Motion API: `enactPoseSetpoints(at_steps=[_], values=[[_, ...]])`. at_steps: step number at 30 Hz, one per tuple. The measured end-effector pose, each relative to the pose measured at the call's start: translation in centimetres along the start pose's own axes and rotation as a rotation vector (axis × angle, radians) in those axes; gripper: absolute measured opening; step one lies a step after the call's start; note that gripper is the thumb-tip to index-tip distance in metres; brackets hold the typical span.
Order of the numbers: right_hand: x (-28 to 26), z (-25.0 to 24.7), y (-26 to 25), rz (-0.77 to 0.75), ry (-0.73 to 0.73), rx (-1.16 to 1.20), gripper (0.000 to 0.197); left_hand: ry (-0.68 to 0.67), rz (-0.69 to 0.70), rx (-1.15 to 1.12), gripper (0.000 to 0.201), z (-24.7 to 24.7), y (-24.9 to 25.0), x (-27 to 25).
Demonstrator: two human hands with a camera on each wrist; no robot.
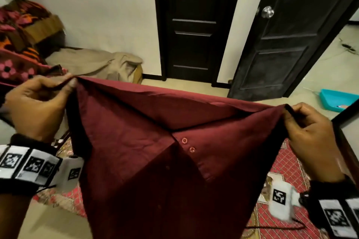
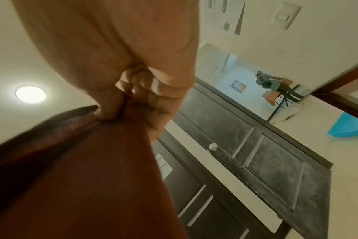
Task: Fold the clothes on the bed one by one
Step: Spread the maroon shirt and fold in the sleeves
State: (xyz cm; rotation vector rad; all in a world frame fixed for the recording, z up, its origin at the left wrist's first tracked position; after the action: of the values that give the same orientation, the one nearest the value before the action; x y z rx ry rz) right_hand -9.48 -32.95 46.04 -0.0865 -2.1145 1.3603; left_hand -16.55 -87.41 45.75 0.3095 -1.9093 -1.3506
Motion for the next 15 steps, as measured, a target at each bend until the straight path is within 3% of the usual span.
enactPoseSetpoints(at_steps=[3, 6, 10, 12, 14, 15], values=[[4.9, 4.1, 7.0, 0.138, -0.127, -0.189, 0.023, -0.277, -0.093, -0.06, 0.025, 8.7, -2.7, 1.7], [8.6, 9.8, 16.5, 0.332, -0.258, -0.296, 0.033, -0.403, -0.178, 0.019, 0.027, 16.7, -10.2, 3.5], [12.3, 19.8, 30.0, 0.579, -0.162, -0.255, 0.033, -0.576, -0.178, 0.175, 0.018, 28.3, -20.6, 5.2], [11.0, 24.0, 35.3, 0.652, -0.046, -0.202, 0.024, -0.674, -0.261, 0.177, 0.042, 33.4, -27.1, 3.7], [6.6, 27.5, 39.5, 0.677, -0.003, -0.212, 0.058, -0.786, -0.335, 0.153, 0.088, 36.8, -32.1, -0.8], [2.6, 28.7, 40.7, 0.736, -0.041, -0.199, 0.07, -0.822, -0.38, 0.145, 0.101, 37.0, -35.0, -3.9]])
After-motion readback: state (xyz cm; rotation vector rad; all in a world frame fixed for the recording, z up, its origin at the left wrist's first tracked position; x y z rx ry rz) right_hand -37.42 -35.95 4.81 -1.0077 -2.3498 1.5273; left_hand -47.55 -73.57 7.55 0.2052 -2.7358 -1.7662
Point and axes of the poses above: each hand's wrist, its own x-axis towards the middle knuckle, its own z-axis out of the palm, y = z × x, the point moved 4 cm from there along x, towards the middle knuckle, and after that the axes turned 7 degrees about y, right-handed, at the moved point
